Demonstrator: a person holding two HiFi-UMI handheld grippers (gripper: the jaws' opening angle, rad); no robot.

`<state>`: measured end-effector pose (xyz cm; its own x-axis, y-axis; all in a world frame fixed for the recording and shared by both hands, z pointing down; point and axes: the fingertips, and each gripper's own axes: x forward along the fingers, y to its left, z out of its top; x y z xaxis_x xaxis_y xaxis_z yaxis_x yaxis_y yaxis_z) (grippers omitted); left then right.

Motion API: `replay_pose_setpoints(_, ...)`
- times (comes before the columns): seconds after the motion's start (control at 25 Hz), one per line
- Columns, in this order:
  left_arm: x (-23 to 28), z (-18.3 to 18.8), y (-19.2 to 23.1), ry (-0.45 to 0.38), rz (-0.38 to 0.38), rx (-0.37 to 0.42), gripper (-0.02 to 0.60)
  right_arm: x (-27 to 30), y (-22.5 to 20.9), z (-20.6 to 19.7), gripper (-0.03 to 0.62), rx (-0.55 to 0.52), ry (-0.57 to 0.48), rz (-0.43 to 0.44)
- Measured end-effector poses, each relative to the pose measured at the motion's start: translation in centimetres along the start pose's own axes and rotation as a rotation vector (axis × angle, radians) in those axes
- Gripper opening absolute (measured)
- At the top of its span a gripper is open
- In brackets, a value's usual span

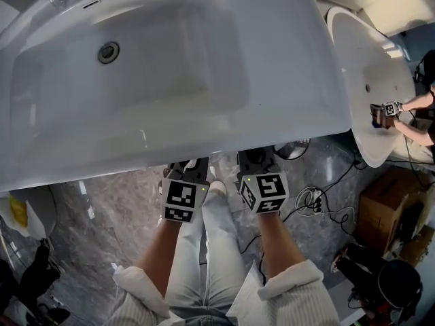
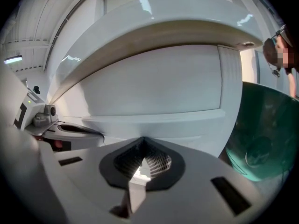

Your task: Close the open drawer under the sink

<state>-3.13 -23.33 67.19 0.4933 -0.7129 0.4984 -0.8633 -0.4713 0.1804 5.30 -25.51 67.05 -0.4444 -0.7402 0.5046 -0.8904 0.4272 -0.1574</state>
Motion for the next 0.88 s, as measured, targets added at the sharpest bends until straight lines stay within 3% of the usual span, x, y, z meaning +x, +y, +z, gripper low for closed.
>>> replay_pose_setpoints(0.28,0.2,0.2,0.0,-0.002,0.004,0.029,0.015,0.3,-0.1,0.2,0.008,-0.007,-0.009,-0.004)
replay_pose_setpoints(0.88,-1.8,0.5,-1.7,-0.032,0.015,0.001,0.015,-2.1,1.3,-0.6,0.008,0.009,-0.001,0.001)
